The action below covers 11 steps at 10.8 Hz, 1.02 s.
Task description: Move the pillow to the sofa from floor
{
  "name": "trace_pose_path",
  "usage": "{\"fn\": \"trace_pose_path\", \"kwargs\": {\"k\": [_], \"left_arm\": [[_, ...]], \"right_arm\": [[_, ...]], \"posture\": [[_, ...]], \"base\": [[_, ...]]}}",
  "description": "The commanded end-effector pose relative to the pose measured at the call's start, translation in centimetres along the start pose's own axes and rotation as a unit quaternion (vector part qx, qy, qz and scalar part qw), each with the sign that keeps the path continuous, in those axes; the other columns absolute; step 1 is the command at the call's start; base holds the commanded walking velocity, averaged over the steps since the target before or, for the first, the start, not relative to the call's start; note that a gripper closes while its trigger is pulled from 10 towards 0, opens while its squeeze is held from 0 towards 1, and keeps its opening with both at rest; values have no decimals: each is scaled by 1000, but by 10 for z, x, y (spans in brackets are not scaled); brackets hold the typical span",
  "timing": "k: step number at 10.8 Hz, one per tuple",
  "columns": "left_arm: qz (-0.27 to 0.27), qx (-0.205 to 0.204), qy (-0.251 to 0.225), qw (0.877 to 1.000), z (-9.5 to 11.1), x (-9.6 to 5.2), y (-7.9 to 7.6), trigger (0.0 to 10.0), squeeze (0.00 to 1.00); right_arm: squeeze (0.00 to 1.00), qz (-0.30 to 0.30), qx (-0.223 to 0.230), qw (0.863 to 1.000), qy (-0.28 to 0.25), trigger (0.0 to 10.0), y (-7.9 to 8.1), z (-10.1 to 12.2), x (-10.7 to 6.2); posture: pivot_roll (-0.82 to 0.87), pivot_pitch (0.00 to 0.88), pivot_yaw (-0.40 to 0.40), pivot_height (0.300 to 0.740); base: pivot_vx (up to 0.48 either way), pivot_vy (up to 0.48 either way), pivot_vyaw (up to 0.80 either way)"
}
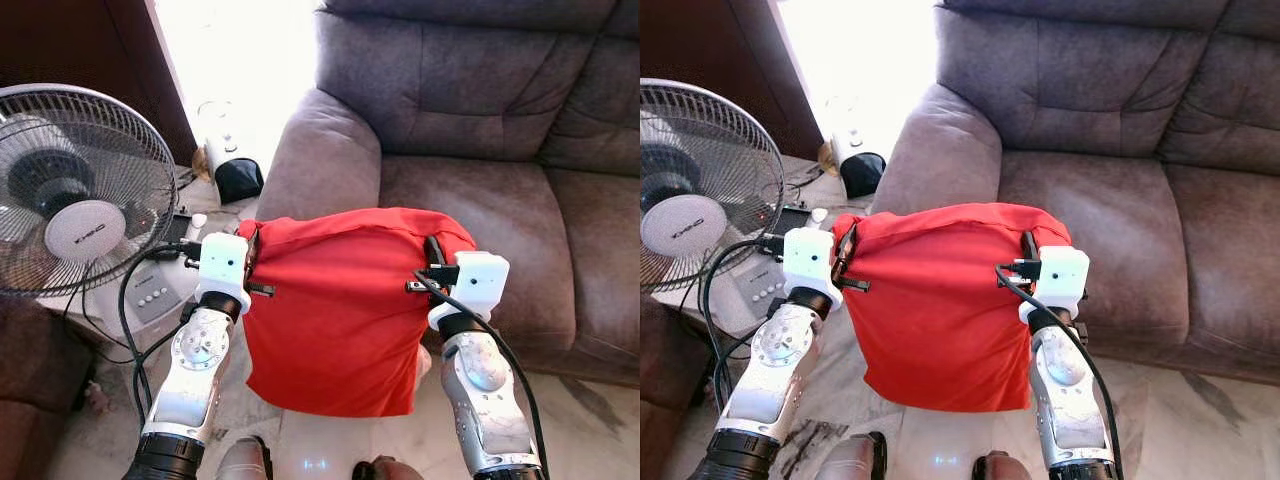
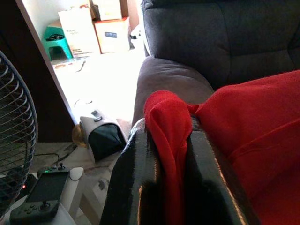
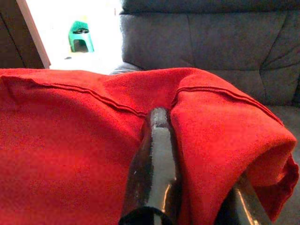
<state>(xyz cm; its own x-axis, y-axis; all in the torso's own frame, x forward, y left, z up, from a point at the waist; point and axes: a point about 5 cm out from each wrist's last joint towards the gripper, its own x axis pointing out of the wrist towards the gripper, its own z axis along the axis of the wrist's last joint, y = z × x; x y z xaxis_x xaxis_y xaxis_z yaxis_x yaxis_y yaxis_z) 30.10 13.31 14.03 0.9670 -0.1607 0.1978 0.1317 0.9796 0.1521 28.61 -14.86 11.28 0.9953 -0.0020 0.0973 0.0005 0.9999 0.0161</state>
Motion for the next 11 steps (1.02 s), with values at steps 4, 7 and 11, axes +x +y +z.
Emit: {"fn": "trace_pose_path", "kwargs": {"k": [4, 7, 11], "left_arm": [[10, 21, -48, 999, 18, 5, 7, 10000, 0], [9, 20, -49, 999, 18, 5, 6, 10000, 0], [7, 19, -54, 998, 21, 7, 7, 10000, 0]], "right_arm": [[0, -6, 8, 998, -57, 10000, -3, 20, 5], [0, -7, 4, 998, -56, 10000, -4, 20, 6], [0, -7, 1, 998, -59, 10000, -4, 21, 7]], "posture": [[60, 108, -16, 740], [58, 99, -16, 740], [58, 88, -17, 740]], "base": [[0, -74, 0], [0, -480, 0], [0, -480, 0]]}}
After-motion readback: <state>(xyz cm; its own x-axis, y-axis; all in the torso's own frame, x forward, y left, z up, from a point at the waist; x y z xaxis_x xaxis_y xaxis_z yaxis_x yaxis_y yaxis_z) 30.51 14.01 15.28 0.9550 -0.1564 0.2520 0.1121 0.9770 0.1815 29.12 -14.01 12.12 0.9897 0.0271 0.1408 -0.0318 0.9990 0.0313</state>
